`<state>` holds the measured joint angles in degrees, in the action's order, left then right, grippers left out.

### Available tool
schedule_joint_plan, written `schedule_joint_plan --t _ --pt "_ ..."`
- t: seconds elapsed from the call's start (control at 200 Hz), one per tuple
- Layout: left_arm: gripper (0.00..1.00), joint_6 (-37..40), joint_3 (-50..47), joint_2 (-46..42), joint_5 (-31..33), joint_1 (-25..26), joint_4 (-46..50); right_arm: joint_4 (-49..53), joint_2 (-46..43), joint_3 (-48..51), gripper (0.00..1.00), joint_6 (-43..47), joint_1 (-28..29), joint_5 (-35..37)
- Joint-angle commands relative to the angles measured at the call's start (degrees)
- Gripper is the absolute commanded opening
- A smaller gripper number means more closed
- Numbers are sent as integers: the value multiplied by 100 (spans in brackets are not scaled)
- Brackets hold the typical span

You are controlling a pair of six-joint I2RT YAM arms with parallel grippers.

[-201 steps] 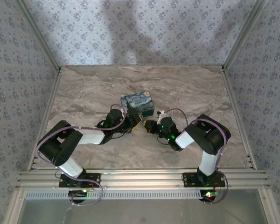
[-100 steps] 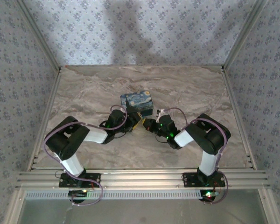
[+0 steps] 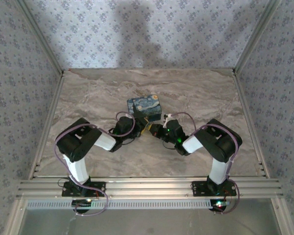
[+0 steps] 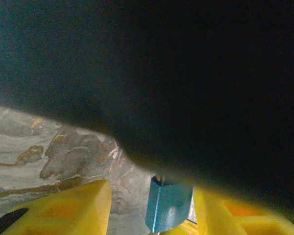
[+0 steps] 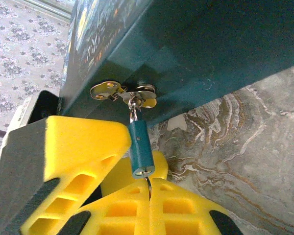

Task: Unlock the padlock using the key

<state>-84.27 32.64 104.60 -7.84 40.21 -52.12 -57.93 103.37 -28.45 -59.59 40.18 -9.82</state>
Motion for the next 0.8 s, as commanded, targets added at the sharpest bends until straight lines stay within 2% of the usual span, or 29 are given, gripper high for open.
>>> schedule_joint_plan --t 0.0,0.245,0.47,0.585,0.794 --pt "44 -185 162 185 70 73 -469 -23 -99 -161 0 -105 51 -37" --pt "31 -176 205 253 116 82 -510 -112 -71 -148 0 -189 20 -13" --pt "11 -86 238 234 87 101 -457 -375 -27 -166 0 -296 -97 -191" --pt "5 -43 253 210 72 100 -420 -377 -121 -59 16 -245 -150 -213" --pt "3 -2 275 50 73 100 -246 -130 -441 340 35 46 -342 -124"
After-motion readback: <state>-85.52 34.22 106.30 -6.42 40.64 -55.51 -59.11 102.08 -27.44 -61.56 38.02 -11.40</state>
